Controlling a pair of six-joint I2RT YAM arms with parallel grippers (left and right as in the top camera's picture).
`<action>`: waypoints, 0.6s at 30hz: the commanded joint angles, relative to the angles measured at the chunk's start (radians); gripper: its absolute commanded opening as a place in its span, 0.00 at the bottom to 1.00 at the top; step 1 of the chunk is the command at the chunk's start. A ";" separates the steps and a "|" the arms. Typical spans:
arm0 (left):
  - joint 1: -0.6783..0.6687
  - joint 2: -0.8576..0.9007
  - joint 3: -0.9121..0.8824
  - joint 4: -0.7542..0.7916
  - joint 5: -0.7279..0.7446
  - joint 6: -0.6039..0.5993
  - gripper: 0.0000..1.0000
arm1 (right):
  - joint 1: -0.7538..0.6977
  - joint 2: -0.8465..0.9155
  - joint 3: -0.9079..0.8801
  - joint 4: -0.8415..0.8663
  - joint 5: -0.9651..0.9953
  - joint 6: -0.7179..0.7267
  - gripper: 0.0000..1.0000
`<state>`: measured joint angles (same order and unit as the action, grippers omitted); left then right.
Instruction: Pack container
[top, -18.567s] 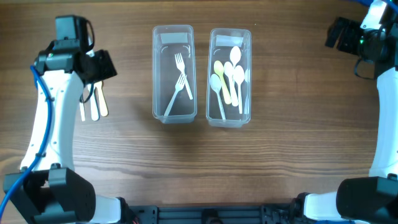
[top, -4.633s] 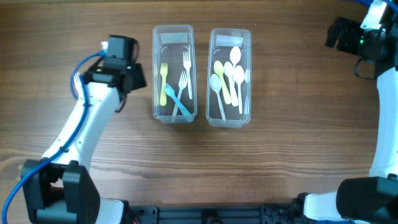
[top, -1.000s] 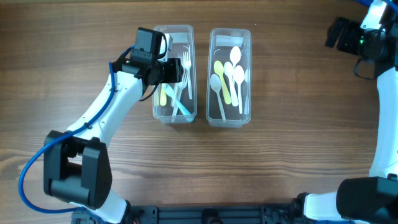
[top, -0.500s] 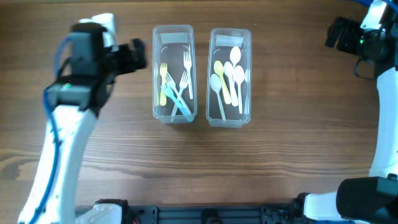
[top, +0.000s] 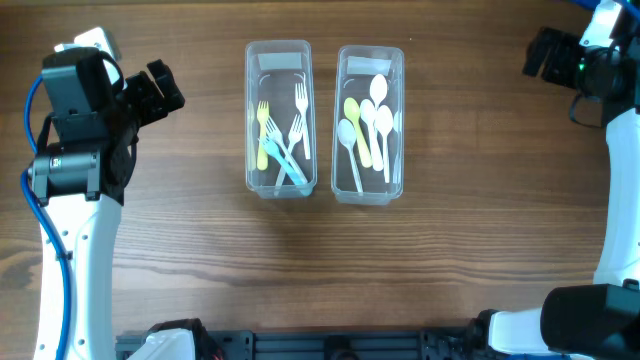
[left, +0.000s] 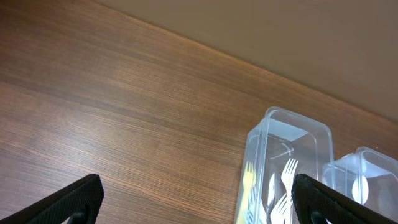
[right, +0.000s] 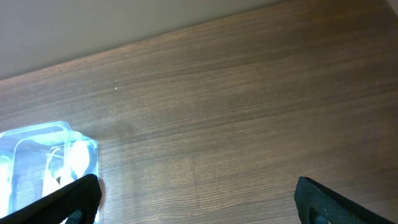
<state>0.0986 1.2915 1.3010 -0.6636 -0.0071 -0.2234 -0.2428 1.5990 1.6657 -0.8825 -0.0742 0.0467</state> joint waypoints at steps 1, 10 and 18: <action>0.006 -0.001 0.011 0.000 -0.010 -0.002 1.00 | 0.003 0.005 0.001 0.003 -0.004 -0.010 1.00; 0.006 -0.001 0.011 0.000 -0.010 -0.002 1.00 | 0.003 0.005 0.001 0.003 -0.004 -0.010 1.00; 0.006 -0.001 0.011 0.000 -0.010 -0.002 1.00 | 0.014 -0.087 -0.005 0.003 -0.003 -0.011 1.00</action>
<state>0.0986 1.2915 1.3010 -0.6636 -0.0071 -0.2237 -0.2428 1.5963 1.6653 -0.8825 -0.0742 0.0467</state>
